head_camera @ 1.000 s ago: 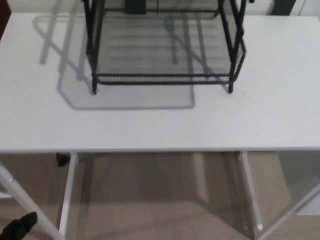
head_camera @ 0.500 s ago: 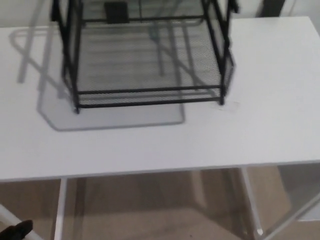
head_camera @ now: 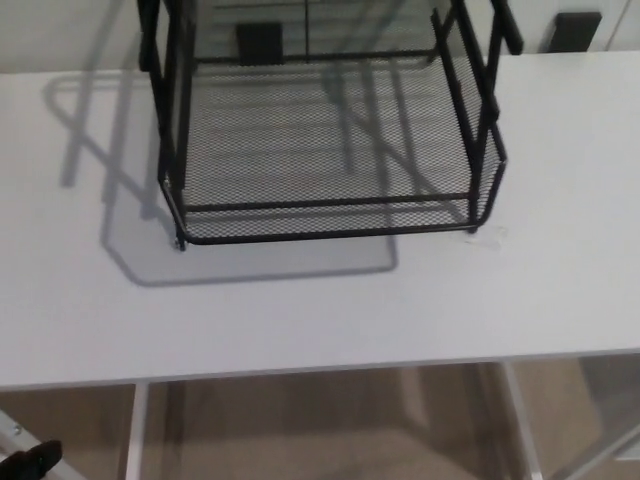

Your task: The robot walks towards a file tray kept in the middle of a desk and uses its right hand to grab a tray and pulls it out towards itself

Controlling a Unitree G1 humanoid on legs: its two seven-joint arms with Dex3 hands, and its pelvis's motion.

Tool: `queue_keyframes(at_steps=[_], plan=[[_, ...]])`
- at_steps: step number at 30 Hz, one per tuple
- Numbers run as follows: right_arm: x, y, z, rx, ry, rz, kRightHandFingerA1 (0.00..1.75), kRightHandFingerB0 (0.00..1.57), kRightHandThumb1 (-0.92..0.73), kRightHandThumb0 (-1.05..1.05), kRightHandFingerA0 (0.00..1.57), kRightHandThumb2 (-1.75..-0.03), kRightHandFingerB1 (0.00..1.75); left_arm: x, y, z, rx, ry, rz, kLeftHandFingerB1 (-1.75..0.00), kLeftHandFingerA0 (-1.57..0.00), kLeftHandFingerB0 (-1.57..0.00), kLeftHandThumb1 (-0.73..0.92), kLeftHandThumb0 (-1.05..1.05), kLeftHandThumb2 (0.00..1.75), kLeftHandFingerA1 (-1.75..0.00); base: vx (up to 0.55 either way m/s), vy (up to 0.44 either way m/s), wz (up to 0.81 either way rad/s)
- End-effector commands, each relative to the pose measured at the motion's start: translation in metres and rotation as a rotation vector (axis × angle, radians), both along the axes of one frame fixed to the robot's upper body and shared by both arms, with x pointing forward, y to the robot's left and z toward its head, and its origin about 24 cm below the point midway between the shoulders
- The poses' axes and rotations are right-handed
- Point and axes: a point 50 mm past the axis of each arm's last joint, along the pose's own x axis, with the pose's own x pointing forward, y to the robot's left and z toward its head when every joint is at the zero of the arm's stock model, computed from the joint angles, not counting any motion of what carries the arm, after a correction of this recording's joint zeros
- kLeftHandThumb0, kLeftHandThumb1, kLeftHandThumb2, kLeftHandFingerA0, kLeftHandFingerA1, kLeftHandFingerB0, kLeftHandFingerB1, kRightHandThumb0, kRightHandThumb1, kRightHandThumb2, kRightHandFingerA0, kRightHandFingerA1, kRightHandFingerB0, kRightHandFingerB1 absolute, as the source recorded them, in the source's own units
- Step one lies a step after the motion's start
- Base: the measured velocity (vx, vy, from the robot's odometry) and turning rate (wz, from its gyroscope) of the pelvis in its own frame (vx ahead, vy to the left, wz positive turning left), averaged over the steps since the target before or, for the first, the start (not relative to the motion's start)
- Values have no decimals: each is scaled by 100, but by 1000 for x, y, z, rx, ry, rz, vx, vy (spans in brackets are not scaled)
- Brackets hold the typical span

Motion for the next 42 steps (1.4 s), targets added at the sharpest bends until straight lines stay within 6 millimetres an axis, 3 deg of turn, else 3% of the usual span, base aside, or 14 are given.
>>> queue_keyframes(at_steps=[1, 2, 3, 10, 15, 16, 23, 30, 33, 36, 37, 38, 39, 42], plan=[[-15, -7, 0, -30, 24, -11, 52, 43, -38, -45, 56, -70, 46, -11, 1, -3, 0, 28, -15, -24, -16, -11, 79, -4, 67, -33, 0, 0, 0], [-20, -7, 0, -26, 30, -13, 43, 48, -45, -36, 60, -54, 36, -15, 0, -5, -2, 36, -16, -23, -16, -11, 79, -3, 67, -34, 0, 0, 0], [-24, -7, 0, -25, 35, -14, 52, 43, -39, -44, 57, -69, 45, -19, 0, -6, -4, 41, -14, -24, -17, -11, 79, -3, 66, -34, 0, 0, 0], [-37, -5, -6, -23, 70, -14, 45, 50, -46, -35, 61, -55, 36, -33, 5, -7, 4, 61, -42, -24, -17, -11, 78, -5, 66, -33, 0, 0, 0], [-41, -4, -9, -28, 72, -20, 52, 44, -41, -42, 58, -70, 46, -34, 7, -7, 11, 64, -51, -24, -19, -12, 78, -4, 64, -33, 0, 0, 0], [-43, -4, -9, -26, 68, -28, 43, 48, -47, -35, 60, -55, 36, -34, 7, -7, 14, 66, -65, -23, -18, -12, 78, -4, 65, -33, 0, 0, 0], [-31, -28, 32, -119, -216, -305, 47, 39, -39, -46, 49, -68, 43, -28, 6, -6, 14, 49, -58, -24, -17, -11, 80, -2, 66, -33, 0, 0, 0], [-16, -53, 127, -279, -613, -470, 37, 46, -49, -38, 54, -55, 35, -28, 1, -9, -22, 46, -37, -24, -17, -11, 79, -1, 66, -33, 0, 0, 0], [0, -51, 189, -484, -840, -409, 46, 40, -43, -56, 47, -72, 43, -30, 0, -11, -30, 46, -30, -24, -17, -11, 80, -1, 66, -33, 0, 0, 0], [10, -38, 222, -540, -975, -357, 36, 42, -51, -46, 49, -56, 34, -30, -1, -12, -34, 44, -34, -23, -15, -11, 79, -1, 67, -33, 0, 0, 0], [15, -32, 236, -583, -1031, -325, 45, 38, -46, -51, 44, -72, 43, -30, -2, -12, -31, 43, -31, -25, -20, -11, 80, -1, 63, -33, 0, 0, 0], [25, -13, 264, -731, -1148, -216, 45, 35, -48, -54, 41, -74, 42, -30, -3, -13, -21, 47, -35, -25, -20, -11, 80, -1, 63, -32, 0, 0, 0], [30, -1, 275, -800, -1190, -144, 33, 36, -58, -49, 42, -57, 31, -30, -3, -13, -21, 47, -37, -25, -18, -11, 80, -1, 65, -33, 0, 0, 0], [47, 35, 295, -948, -1274, 101, 32, 31, -58, -42, 35, -58, 31, -30, -3, -13, -24, 46, -40, -25, -18, -11, 79, -1, 65, -33, 0, 0, 0]])
